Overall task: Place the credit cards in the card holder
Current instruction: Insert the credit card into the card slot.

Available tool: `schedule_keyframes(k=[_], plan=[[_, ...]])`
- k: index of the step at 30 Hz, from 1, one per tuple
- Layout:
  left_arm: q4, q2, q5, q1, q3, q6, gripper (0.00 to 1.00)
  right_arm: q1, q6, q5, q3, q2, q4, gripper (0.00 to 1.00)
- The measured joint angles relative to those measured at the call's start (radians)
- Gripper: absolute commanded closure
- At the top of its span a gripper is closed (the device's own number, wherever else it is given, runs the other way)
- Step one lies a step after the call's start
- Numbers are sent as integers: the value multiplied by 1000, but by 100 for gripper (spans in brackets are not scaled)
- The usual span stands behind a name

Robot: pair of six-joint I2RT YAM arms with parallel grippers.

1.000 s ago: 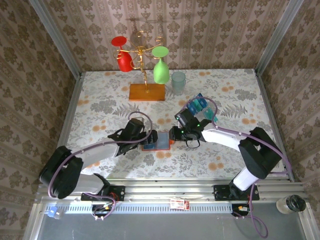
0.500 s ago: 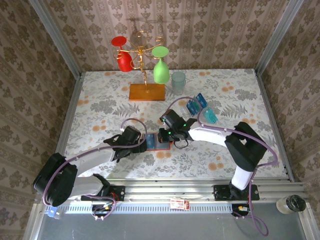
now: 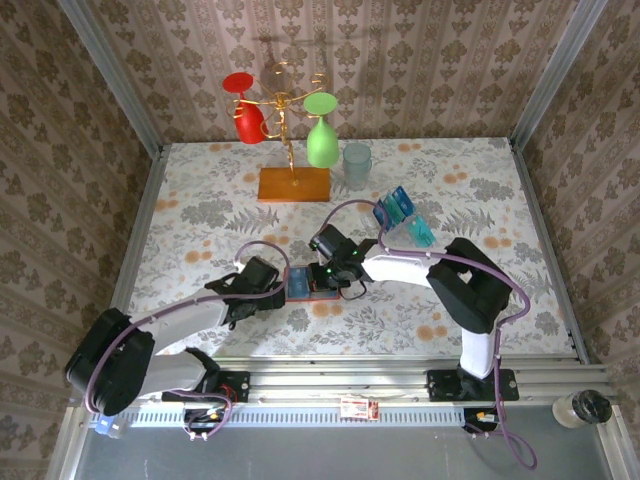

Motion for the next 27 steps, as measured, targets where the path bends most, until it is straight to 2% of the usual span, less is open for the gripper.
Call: schedule_keyframes(k=[27], plan=[[11,61,-15,0,20,0,0,5,0,-79,72,96,0,100]])
